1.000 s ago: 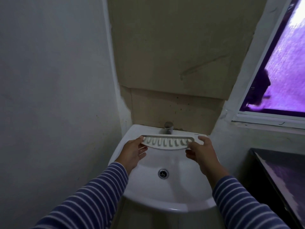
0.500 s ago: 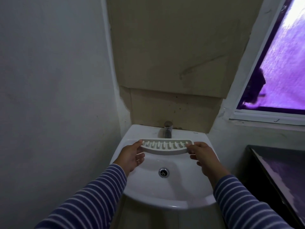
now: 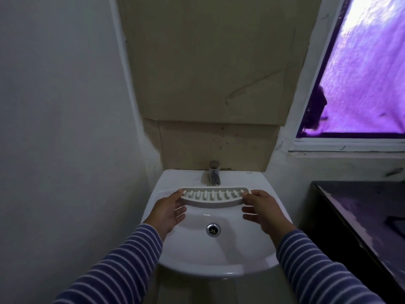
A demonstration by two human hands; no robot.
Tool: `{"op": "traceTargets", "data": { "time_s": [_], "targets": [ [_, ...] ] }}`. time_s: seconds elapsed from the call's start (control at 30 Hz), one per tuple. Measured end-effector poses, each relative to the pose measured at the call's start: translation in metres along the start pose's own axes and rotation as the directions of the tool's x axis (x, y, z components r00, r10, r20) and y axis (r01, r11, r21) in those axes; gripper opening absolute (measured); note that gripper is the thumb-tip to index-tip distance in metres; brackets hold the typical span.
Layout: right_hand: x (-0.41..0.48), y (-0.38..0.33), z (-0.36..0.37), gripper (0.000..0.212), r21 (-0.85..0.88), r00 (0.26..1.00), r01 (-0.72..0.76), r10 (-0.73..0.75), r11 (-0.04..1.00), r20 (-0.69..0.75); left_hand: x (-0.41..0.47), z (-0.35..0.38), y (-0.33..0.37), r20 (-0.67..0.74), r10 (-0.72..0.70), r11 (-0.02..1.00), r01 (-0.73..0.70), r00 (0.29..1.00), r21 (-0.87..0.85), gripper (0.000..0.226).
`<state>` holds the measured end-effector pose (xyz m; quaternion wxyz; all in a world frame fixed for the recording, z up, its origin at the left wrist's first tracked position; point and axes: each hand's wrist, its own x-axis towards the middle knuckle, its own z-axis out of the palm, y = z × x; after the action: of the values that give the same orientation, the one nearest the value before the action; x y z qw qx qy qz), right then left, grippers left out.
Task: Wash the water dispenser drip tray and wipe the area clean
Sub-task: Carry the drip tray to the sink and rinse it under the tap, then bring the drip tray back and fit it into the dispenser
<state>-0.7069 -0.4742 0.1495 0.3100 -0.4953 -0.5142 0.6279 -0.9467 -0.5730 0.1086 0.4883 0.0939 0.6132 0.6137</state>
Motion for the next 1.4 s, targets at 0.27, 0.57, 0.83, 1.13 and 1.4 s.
{"op": "traceTargets", "data": {
  "time_s": [0.27, 0.57, 0.83, 1.13, 1.4],
  "targets": [
    [-0.004, 0.009, -0.009, 0.012, 0.171, 0.998, -0.001, 0.012, 0.985, -0.062, -0.003, 0.018, 0.004, 0.013, 0.062, 0.997, -0.062, 0.998, -0.052, 0.022],
    [-0.012, 0.008, -0.049, 0.015, 0.237, 0.986, 0.060, -0.020, 0.970, -0.167, -0.025, 0.057, 0.000, 0.020, 0.136, 0.988, -0.134, 0.990, -0.079, 0.023],
    [-0.055, 0.020, -0.134, 0.017, 0.261, 0.972, 0.173, -0.121, 0.950, -0.202, -0.080, 0.128, -0.035, 0.058, 0.156, 0.985, -0.151, 0.986, -0.084, 0.028],
    [-0.132, 0.038, -0.270, 0.011, 0.250, 0.950, 0.239, -0.173, 0.938, -0.259, -0.174, 0.226, -0.111, 0.123, 0.136, 0.989, -0.128, 0.983, -0.073, 0.030],
    [-0.191, 0.050, -0.388, 0.013, 0.254, 0.911, 0.283, -0.176, 0.925, -0.374, -0.243, 0.330, -0.155, 0.240, 0.085, 0.994, -0.066, 0.967, -0.086, 0.039]
  ]
}}
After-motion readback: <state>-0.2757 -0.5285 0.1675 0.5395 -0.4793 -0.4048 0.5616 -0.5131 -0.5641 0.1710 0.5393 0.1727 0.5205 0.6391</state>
